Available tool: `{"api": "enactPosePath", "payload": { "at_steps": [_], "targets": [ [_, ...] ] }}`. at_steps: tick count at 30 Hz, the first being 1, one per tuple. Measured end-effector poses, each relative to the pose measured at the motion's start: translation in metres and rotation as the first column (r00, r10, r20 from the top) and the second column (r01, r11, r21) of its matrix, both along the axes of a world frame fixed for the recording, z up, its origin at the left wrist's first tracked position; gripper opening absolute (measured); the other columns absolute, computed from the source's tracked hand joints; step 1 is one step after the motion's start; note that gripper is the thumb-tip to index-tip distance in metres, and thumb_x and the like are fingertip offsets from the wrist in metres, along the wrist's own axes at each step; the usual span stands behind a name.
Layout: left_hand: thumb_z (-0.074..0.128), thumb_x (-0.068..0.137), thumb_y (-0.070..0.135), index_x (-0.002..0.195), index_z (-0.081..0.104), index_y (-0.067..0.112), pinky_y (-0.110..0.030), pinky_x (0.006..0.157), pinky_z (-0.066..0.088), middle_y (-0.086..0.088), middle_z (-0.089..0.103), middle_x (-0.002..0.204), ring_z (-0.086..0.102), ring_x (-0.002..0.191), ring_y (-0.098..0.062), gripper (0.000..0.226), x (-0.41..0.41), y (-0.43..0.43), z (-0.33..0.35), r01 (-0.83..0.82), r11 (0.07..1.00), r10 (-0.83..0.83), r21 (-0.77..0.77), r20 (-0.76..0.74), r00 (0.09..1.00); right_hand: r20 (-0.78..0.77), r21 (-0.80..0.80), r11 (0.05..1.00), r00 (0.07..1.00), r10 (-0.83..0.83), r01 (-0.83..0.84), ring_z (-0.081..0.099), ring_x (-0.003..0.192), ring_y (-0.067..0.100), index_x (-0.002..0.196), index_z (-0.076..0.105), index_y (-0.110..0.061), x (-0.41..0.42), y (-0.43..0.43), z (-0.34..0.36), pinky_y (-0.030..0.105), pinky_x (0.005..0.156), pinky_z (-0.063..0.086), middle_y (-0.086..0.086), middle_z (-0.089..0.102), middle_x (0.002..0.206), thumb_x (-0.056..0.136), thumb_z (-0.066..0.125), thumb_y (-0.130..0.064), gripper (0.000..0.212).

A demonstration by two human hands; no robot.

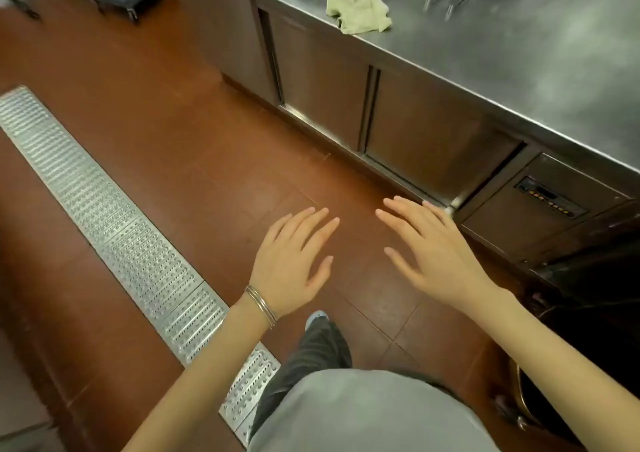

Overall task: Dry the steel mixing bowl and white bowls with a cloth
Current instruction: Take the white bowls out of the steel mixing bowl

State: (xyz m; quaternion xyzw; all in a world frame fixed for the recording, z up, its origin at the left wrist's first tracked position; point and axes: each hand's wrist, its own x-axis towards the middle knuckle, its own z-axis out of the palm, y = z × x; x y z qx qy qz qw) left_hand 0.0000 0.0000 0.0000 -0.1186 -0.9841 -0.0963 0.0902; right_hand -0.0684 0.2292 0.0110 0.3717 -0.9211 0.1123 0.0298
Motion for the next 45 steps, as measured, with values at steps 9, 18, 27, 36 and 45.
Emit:
{"api": "enactPosePath", "payload": {
  "at_steps": [9, 18, 27, 36, 45],
  "targets": [
    [0.045, 0.087, 0.033, 0.133, 0.048, 0.017, -0.035, 0.107, 0.027, -0.005, 0.049, 0.137, 0.041, 0.129, -0.021, 0.049, -0.089, -0.083, 0.003, -0.008, 0.999, 0.010, 0.053, -0.044, 0.999, -0.011, -0.044, 0.995, 0.996, -0.086, 0.085, 0.033, 0.135, 0.017, 0.137, 0.041, -0.019, -0.083, -0.079, 0.012, 0.039, 0.113, 0.021, 0.002, 0.042, 0.143, 0.090, 0.043, -0.035, 0.050],
    [0.043, 0.087, 0.035, 0.132, 0.048, 0.016, -0.036, 0.106, 0.027, -0.005, 0.050, 0.136, 0.042, 0.128, -0.021, 0.049, -0.208, -0.140, -0.020, -0.009, 1.000, 0.009, 0.022, 0.020, 1.000, 0.089, 0.032, 0.995, 0.991, -0.096, 0.094, 0.032, 0.135, 0.014, 0.137, 0.040, -0.022, -0.187, -0.140, -0.024, 0.035, 0.112, 0.018, -0.001, 0.042, 0.143, 0.090, 0.043, -0.038, 0.050],
    [0.044, 0.087, 0.033, 0.131, 0.049, 0.016, -0.036, 0.105, 0.029, -0.005, 0.051, 0.134, 0.042, 0.127, -0.021, 0.048, -0.375, -0.194, 0.006, 0.103, 0.995, -0.103, -0.014, 0.012, 0.995, 0.030, -0.032, 0.992, 0.992, -0.119, 0.120, 0.038, 0.132, 0.017, 0.133, 0.048, -0.018, -0.352, -0.184, -0.005, 0.039, 0.109, 0.024, 0.002, 0.047, 0.139, 0.089, 0.037, -0.038, 0.050],
    [0.044, 0.089, 0.033, 0.132, 0.048, 0.016, -0.035, 0.106, 0.027, -0.005, 0.050, 0.135, 0.040, 0.128, -0.020, 0.047, -0.487, -0.227, -0.004, 0.146, 0.988, -0.145, 0.047, -0.015, 0.989, 0.055, -0.087, 0.975, 0.978, -0.201, 0.205, 0.036, 0.133, 0.017, 0.135, 0.045, -0.017, -0.450, -0.223, -0.006, 0.038, 0.111, 0.025, 0.002, 0.045, 0.141, 0.089, 0.041, -0.035, 0.049],
    [0.042, 0.088, 0.034, 0.132, 0.049, 0.016, -0.037, 0.104, 0.031, -0.006, 0.051, 0.135, 0.044, 0.127, -0.022, 0.047, -0.619, -0.295, -0.017, 0.257, 0.965, -0.258, 0.045, 0.027, 0.966, 0.065, -0.074, 0.943, 0.945, -0.320, 0.325, 0.039, 0.131, 0.019, 0.134, 0.046, -0.016, -0.556, -0.283, -0.021, 0.042, 0.107, 0.032, 0.004, 0.045, 0.141, 0.089, 0.040, -0.037, 0.050]
  ]
}}
